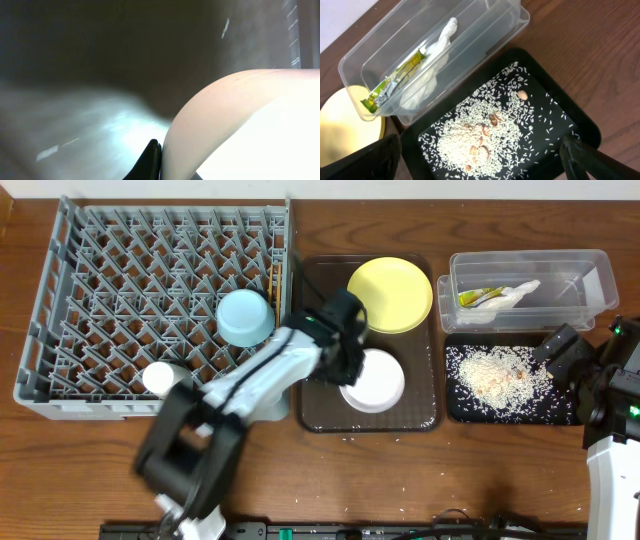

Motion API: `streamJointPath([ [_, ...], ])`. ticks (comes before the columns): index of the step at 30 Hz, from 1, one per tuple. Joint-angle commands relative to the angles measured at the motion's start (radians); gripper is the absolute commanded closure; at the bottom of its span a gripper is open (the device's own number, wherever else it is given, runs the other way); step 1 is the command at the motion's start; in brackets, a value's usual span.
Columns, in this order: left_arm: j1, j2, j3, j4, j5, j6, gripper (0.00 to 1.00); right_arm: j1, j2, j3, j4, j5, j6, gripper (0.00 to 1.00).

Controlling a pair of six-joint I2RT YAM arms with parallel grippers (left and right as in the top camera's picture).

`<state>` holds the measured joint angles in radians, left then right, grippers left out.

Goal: Sort waste into correct bins and load items into the dishwasher
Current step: 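Lift the white bowl with the left gripper and carry it to the rack, then lower the white bowl into the dish rack with the left gripper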

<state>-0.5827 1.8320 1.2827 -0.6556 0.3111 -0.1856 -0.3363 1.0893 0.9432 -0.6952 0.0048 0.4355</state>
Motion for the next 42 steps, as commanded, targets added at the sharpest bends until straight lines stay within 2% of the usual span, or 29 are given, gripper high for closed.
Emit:
streamJointPath([
  [1,0.077,-0.198,0.032,-0.065,-0.291,-0.015,0.92,-0.006,-0.003,0.011,-0.002,0.014,-0.006,0.01],
  [7,0.251,-0.370,0.032,-0.195,-0.850,-0.002,0.93,-0.006,-0.003,0.011,-0.002,0.014,-0.006,0.01],
  [9,0.306,-0.388,0.032,-0.196,-1.077,0.081,0.93,-0.006,-0.003,0.011,-0.002,0.014,-0.006,0.01],
  [13,0.378,-0.359,0.031,-0.091,-1.403,0.181,0.93,-0.006,-0.003,0.011,-0.002,0.014,-0.006,0.01],
  [15,0.419,-0.328,0.031,0.003,-1.474,0.293,0.92,-0.006,-0.003,0.011,-0.002,0.014,-0.006,0.01],
  [18,0.475,-0.282,0.031,0.082,-1.492,0.386,0.93,-0.006,-0.003,0.011,-0.002,0.014,-0.006,0.01],
  [26,0.584,-0.139,0.031,0.168,-1.490,0.387,0.93,-0.006,-0.003,0.011,-0.002,0.014,-0.006,0.01],
  [34,0.584,-0.011,0.031,0.241,-1.522,0.388,0.93,-0.006,-0.003,0.011,-0.002,0.014,-0.006,0.01],
  [42,0.624,-0.010,0.031,0.305,-1.543,0.425,0.93,-0.006,-0.003,0.011,-0.002,0.014,-0.006,0.01],
])
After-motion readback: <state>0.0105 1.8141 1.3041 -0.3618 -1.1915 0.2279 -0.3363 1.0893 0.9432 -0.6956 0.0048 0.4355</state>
